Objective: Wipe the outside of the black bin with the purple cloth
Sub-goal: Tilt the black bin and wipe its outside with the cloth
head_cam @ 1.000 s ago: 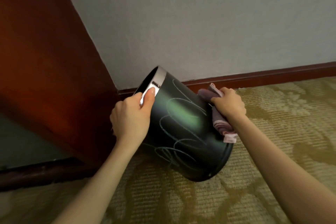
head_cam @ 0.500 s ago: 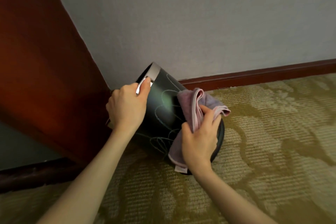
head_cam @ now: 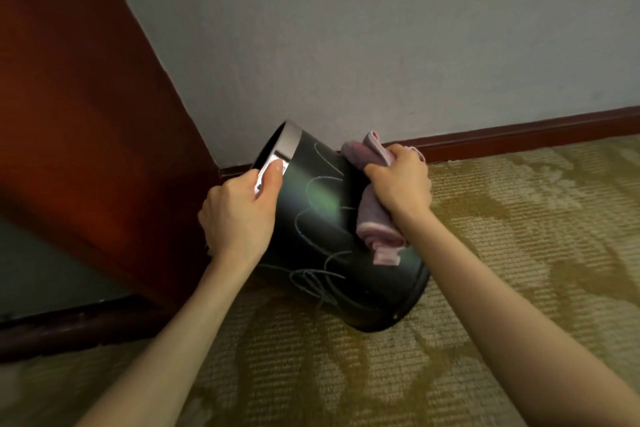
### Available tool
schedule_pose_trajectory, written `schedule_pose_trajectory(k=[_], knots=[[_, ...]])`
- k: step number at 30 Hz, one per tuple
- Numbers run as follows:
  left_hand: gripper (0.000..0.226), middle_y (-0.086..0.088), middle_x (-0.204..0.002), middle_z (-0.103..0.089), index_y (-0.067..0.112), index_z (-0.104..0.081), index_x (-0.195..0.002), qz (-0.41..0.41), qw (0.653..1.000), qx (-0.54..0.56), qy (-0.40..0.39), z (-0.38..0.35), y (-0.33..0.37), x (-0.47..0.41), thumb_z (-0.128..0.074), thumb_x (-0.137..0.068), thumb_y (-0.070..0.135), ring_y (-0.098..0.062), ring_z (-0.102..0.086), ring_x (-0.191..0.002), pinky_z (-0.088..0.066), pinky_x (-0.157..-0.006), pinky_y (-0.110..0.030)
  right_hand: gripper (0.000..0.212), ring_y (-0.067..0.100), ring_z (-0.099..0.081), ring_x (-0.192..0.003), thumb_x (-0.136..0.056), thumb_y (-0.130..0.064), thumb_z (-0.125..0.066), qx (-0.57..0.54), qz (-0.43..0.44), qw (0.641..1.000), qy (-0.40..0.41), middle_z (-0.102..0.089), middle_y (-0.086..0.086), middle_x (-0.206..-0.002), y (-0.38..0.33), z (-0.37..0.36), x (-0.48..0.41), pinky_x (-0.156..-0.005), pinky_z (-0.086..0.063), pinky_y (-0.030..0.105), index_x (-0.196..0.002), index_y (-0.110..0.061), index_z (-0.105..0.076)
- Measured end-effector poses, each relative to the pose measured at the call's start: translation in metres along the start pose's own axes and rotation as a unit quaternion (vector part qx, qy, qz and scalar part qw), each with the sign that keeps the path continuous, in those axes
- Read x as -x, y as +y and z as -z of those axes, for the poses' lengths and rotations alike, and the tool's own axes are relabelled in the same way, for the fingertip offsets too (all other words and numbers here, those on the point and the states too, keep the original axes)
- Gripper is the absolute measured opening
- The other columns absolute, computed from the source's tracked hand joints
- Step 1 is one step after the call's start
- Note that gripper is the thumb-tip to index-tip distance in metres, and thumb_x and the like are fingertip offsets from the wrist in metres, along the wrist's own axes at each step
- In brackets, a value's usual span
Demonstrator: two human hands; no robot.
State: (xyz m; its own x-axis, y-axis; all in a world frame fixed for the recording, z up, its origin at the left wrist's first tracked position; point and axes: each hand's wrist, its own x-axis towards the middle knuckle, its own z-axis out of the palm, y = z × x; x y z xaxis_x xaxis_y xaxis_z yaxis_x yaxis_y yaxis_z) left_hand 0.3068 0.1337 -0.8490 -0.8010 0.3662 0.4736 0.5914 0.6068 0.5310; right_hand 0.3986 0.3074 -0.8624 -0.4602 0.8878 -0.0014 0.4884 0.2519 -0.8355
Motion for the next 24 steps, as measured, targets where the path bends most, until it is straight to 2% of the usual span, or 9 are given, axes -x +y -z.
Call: schedule_pose_trajectory(k=[2,5,7,9,12,14,20,22,24], knots=[[0.055,0.003,-0.044,-0.041,0.020,-0.036,-0.047,-0.007,1.000,-0.001,0.001,0.002,-0.003,0.004,-0.039,-0.090,0.055,-0.025,-0.044,-0.047,-0.024,-0.048,-0.030,0.029,0.034,-0.060,-0.095,-0.075,-0.030,-0.063,0.000,-0.025,0.999,-0.037,-0.062,0.008,-0.094,-0.003,0.001,-0.014,-0.072,-0.038,0.032,-0.103,-0.022,-0.065],[0.052,0.004,-0.045,-0.044,0.023,-0.040,-0.050,-0.023,1.000,0.004,-0.001,0.004,-0.008,0.008,-0.036,-0.090,0.056,-0.025,-0.048,-0.046,-0.030,-0.048,-0.031,0.030,0.034,-0.059,-0.096,-0.074,-0.029,-0.065,0.005,-0.042,0.997,-0.066,-0.065,0.012,-0.102,-0.005,0.001,-0.026,-0.074,-0.041,0.032,-0.103,-0.019,-0.067],[0.053,0.000,-0.047,-0.048,0.023,-0.038,-0.050,-0.018,1.000,0.005,0.001,0.004,-0.009,0.008,-0.034,-0.090,0.057,-0.028,-0.050,-0.047,-0.036,-0.048,-0.033,0.030,0.034,-0.059,-0.096,-0.075,-0.029,-0.065,0.005,-0.042,0.997,-0.067,-0.064,0.011,-0.098,-0.005,0.000,-0.026,-0.073,-0.040,0.032,-0.103,-0.020,-0.067],[0.055,-0.002,-0.046,-0.046,0.022,-0.035,-0.048,-0.007,1.000,0.004,0.008,0.003,-0.011,0.008,-0.033,-0.089,0.059,-0.031,-0.048,-0.049,-0.035,-0.049,-0.035,0.029,0.035,-0.059,-0.095,-0.076,-0.029,-0.063,0.007,-0.031,0.998,-0.055,-0.060,0.008,-0.093,-0.006,-0.002,-0.020,-0.072,-0.038,0.032,-0.103,-0.020,-0.066],[0.057,0.002,-0.044,-0.040,0.022,-0.032,-0.045,-0.009,1.000,0.015,0.010,0.003,-0.014,0.004,-0.033,-0.089,0.060,-0.028,-0.045,-0.047,-0.027,-0.051,-0.032,0.030,0.036,-0.059,-0.095,-0.077,-0.032,-0.061,0.015,-0.001,1.000,-0.019,-0.060,0.010,-0.108,-0.007,-0.006,-0.005,-0.071,-0.036,0.033,-0.104,-0.019,-0.064],[0.057,0.001,-0.046,-0.042,0.021,-0.034,-0.046,0.003,1.000,0.019,0.009,0.002,-0.016,-0.002,-0.033,-0.088,0.060,-0.028,-0.046,-0.051,-0.026,-0.053,-0.032,0.034,0.036,-0.057,-0.095,-0.077,-0.034,-0.060,0.007,0.012,1.000,0.013,-0.055,0.010,-0.114,-0.011,-0.012,0.010,-0.073,-0.037,0.035,-0.108,-0.021,-0.060],[0.057,-0.016,-0.060,-0.055,0.019,-0.033,-0.046,0.026,0.999,0.011,0.020,-0.008,-0.010,-0.021,-0.038,-0.088,0.058,-0.040,-0.054,-0.065,-0.030,-0.056,-0.036,0.038,0.016,-0.041,-0.076,-0.075,-0.026,-0.062,-0.079,0.055,0.989,0.109,-0.042,0.001,-0.112,-0.014,-0.030,0.075,-0.068,-0.030,0.031,-0.111,-0.024,-0.049],[0.058,-0.021,-0.068,-0.060,0.014,-0.042,-0.051,0.030,0.999,-0.003,0.026,-0.011,-0.004,-0.024,-0.038,-0.087,0.059,-0.043,-0.054,-0.070,-0.031,-0.057,-0.037,0.041,0.013,-0.040,-0.075,-0.073,-0.023,-0.063,-0.087,0.077,0.987,0.113,-0.041,0.001,-0.112,-0.011,-0.035,0.096,-0.065,-0.032,0.030,-0.112,-0.025,-0.049],[0.059,-0.024,-0.075,-0.062,0.009,-0.057,-0.064,0.027,0.999,-0.021,0.034,-0.014,0.001,-0.024,-0.037,-0.086,0.060,-0.045,-0.055,-0.074,-0.031,-0.059,-0.037,0.043,0.017,-0.045,-0.075,-0.072,-0.021,-0.064,-0.086,0.095,0.986,0.107,-0.041,0.002,-0.111,-0.009,-0.036,0.107,-0.063,-0.037,0.033,-0.112,-0.024,-0.050]])
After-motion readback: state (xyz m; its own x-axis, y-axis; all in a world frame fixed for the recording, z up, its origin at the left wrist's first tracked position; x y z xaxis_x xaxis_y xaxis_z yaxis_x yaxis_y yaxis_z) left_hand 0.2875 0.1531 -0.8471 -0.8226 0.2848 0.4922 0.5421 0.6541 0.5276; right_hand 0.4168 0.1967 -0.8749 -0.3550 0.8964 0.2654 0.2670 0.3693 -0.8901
